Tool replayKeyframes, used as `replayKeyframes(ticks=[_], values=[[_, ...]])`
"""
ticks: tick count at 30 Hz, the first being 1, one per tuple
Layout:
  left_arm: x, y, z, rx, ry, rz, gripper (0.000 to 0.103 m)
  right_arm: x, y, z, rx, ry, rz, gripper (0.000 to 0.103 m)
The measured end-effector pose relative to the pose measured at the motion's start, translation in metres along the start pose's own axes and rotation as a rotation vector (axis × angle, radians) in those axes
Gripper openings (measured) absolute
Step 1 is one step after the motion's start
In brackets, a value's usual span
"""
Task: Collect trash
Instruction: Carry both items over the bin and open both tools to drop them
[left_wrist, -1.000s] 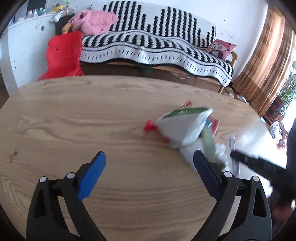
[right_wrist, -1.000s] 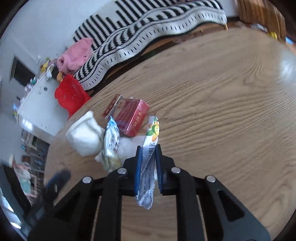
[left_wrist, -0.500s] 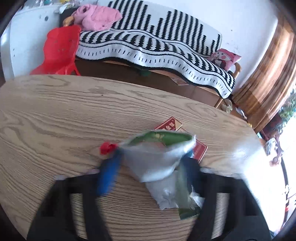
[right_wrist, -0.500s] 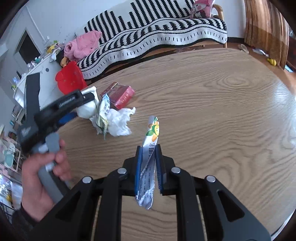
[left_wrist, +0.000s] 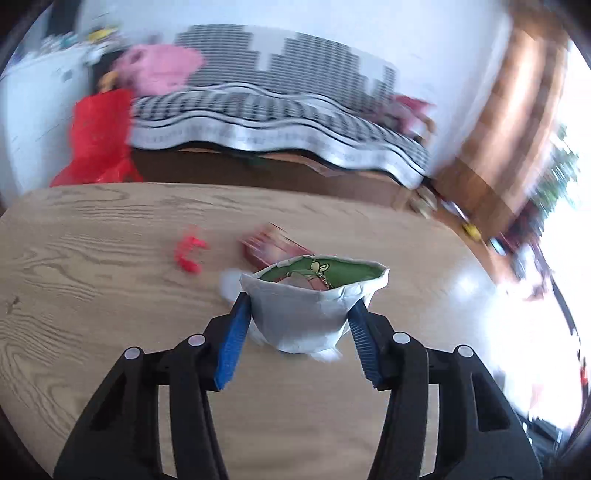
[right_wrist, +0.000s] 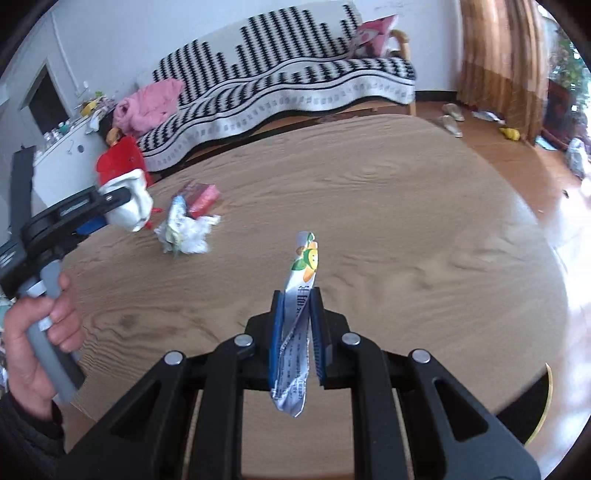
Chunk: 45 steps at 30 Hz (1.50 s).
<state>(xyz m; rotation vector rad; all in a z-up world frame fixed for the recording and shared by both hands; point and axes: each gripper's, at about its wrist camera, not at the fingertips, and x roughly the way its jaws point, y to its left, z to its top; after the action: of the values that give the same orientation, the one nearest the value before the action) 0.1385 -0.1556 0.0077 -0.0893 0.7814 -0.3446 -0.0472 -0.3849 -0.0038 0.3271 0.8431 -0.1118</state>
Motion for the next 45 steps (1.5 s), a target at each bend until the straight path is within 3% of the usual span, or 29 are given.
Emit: replayKeyframes(ticks=[5,14,23,27,34,42,44,45], values=[[-0.02,-0.08,-0.054,0.14,0.086,-0.138,0.052,-0.045,-0.066,-0.038,0.091,-0.027,-0.101,0.015],[-0.036,-0.223,-0.146,0.411,0.151,-0.309,0.052,-0.099,-0.196,-0.105,0.278,-0.048,-0.255,0.015],[-0.023,-0.327,-0.245,0.655,0.26,-0.478,0.052,-0.113,-0.272,-0.143,0.411,-0.006,-0.301,0.015],[-0.002,-0.346,-0.267,0.693,0.312,-0.503,0.052,-0.113,-0.279,-0.143,0.42,0.012,-0.302,0.015],[0.029,-0.361,-0.281,0.712,0.369,-0.484,0.052,-0.107,-0.29,-0.145,0.448,0.05,-0.291,0.015],[0.032,-0.372,-0.28,0.71,0.348,-0.508,0.053,-0.107,-0.297,-0.147,0.467,0.055,-0.301,0.015],[0.03,-0.375,-0.281,0.718,0.339,-0.503,0.056,-0.106,-0.297,-0.146,0.471,0.055,-0.304,0.015],[0.03,-0.375,-0.281,0.719,0.334,-0.498,0.063,-0.106,-0.297,-0.146,0.472,0.055,-0.306,0.015]])
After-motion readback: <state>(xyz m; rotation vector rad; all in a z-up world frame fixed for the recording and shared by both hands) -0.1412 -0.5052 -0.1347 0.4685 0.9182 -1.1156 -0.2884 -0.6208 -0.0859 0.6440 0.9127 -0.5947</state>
